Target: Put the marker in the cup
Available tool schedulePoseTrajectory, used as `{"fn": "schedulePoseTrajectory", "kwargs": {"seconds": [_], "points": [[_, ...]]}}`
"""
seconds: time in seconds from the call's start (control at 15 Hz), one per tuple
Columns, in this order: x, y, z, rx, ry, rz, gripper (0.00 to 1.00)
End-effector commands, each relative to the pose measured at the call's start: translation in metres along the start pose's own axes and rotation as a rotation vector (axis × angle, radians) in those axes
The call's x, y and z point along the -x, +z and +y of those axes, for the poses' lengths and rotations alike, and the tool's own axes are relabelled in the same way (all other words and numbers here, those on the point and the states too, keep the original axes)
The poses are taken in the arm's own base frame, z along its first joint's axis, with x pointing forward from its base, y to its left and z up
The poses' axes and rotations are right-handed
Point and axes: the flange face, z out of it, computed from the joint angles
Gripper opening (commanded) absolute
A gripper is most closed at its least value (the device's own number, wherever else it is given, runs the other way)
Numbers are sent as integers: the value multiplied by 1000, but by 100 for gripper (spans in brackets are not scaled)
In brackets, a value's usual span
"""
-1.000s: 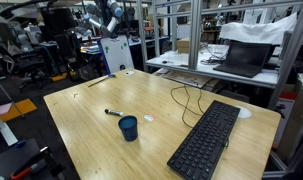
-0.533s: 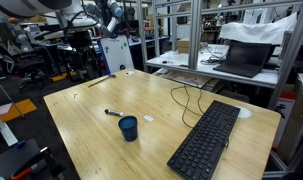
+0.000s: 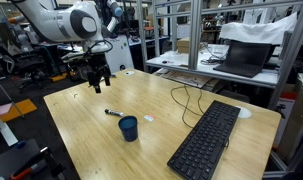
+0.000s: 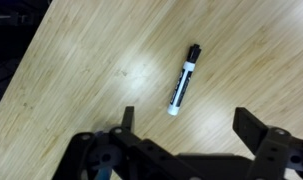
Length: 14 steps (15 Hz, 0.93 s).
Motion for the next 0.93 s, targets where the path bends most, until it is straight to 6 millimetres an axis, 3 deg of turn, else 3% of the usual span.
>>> {"fn": "schedulePoseTrajectory", "kwargs": {"seconds": [0.0,0.47,0.6,0.67,0.87], "points": [[-5,16,-23,-19,17,-22,100],[1,44,-33,14,30,-54,100],[13,35,-32,23,-26,-63,100],[8,47,-30,24,14,-54,100],[15,41,-33,15,-13,-55,100]]}}
